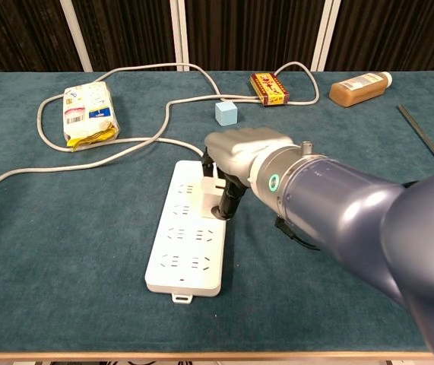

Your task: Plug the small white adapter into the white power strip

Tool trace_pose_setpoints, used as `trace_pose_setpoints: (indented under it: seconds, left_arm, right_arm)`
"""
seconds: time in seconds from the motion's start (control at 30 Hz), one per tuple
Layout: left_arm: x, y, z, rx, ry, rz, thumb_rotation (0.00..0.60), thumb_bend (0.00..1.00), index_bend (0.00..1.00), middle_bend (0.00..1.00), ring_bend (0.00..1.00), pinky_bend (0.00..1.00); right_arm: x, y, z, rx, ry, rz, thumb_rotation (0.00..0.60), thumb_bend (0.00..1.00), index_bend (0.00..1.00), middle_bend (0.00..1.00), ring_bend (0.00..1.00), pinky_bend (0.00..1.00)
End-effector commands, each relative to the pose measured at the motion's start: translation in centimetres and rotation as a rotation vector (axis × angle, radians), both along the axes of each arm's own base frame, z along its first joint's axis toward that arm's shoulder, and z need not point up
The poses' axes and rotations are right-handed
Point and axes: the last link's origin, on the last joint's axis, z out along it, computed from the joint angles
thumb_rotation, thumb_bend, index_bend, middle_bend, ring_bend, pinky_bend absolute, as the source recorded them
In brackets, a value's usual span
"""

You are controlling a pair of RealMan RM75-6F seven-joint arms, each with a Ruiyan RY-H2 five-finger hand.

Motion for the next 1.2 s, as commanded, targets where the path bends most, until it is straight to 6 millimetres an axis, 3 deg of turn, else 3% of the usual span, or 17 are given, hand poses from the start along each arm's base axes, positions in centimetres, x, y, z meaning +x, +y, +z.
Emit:
trace_pose_setpoints:
  seconds: [0.03, 0.87, 1.2]
  left_arm:
    - [0.0, 0.0, 0.0, -0.001, 0.000, 0.000, 0.600, 0.08, 0.18, 0.00, 0.00, 0.00]
    - [0.0, 0.0, -0.2, -0.008, 0.008, 0.007, 0.600, 0.08, 0.18, 0.00, 0.00, 0.00]
    - [-0.1, 0.1, -0.4, -0.013, 0.011, 0.016, 0.600, 0.08, 0.18, 0.00, 0.00, 0.00]
  right_arm:
    - [-0.2, -0.1, 0.2, 0.017, 0.006, -0.009, 0.600, 0.51, 0.44, 0.40, 0.25, 0.09]
    - [-1.3, 0.0, 1.7, 0.077, 0.032, -0.026, 0.600, 0.51, 0.33, 0.26, 0.16, 0.05]
    - [-1.4, 0.2, 3.6, 0.062, -0.012, -0.030, 0.600, 0.51, 0.33, 0.24, 0.16, 0.05]
